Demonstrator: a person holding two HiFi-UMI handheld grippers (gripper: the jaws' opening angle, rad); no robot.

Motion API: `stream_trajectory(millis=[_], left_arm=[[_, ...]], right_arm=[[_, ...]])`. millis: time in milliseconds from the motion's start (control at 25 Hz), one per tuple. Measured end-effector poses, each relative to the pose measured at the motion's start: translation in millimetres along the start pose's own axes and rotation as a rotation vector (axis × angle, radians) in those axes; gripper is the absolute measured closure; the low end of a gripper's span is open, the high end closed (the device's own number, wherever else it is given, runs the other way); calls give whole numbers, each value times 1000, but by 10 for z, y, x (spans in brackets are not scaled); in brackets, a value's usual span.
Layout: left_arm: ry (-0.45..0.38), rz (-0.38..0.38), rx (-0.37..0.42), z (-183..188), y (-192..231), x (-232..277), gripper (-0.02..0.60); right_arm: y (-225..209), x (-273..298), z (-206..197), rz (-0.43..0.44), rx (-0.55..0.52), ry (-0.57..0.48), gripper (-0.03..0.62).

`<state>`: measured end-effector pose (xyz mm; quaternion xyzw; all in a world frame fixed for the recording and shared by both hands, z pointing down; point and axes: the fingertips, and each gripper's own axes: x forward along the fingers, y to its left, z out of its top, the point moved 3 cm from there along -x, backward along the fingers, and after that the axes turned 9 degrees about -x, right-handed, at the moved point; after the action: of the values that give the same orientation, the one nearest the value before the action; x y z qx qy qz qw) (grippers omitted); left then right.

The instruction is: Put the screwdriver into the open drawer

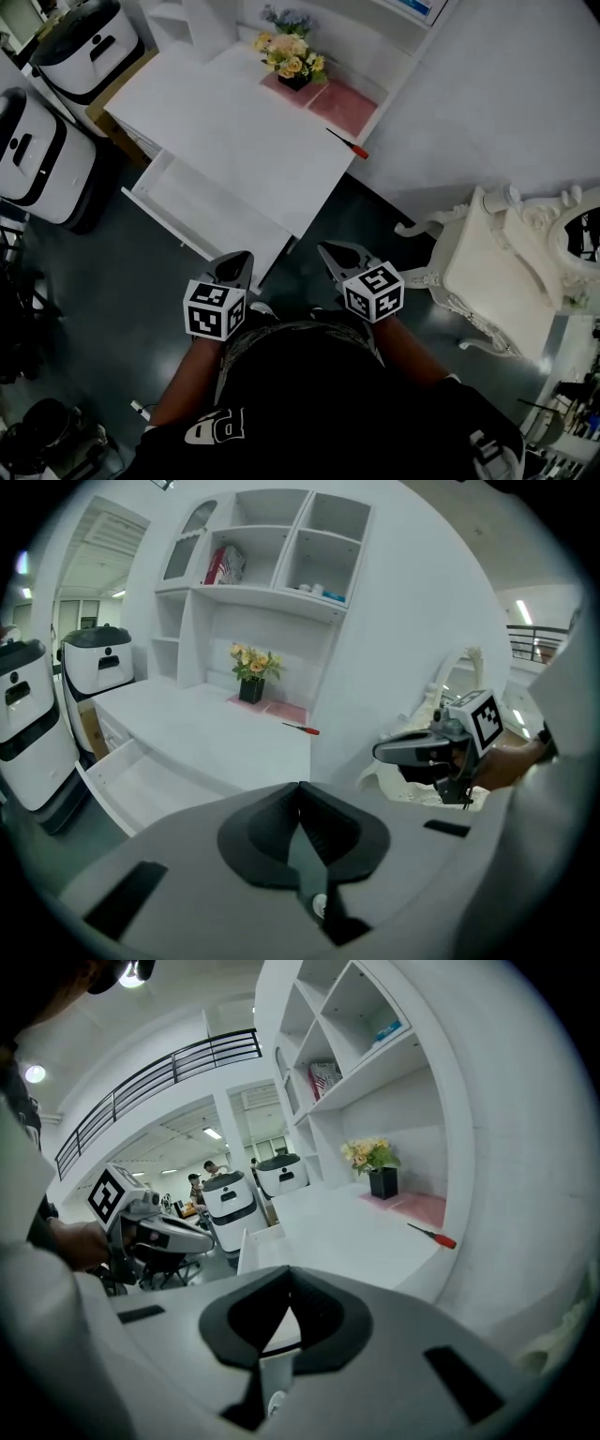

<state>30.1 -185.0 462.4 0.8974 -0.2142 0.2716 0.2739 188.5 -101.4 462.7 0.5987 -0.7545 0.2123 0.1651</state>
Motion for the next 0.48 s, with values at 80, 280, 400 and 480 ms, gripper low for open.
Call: stream_trajectory(millis=[80, 280, 400, 480], left_arm=[[7, -15, 6, 9, 141, -13, 566], [8, -29, 9, 75, 452, 6, 566], [-8, -30, -8, 123, 520, 6, 566], [-20, -25, -17, 152, 545, 29, 566]], right_arm=[[39, 98, 36, -20, 2, 6, 585], [-13, 207, 89, -87, 2, 28, 585], [-151, 189, 97, -117, -6, 51, 585], [-321, 194, 90, -140, -15, 70, 585]])
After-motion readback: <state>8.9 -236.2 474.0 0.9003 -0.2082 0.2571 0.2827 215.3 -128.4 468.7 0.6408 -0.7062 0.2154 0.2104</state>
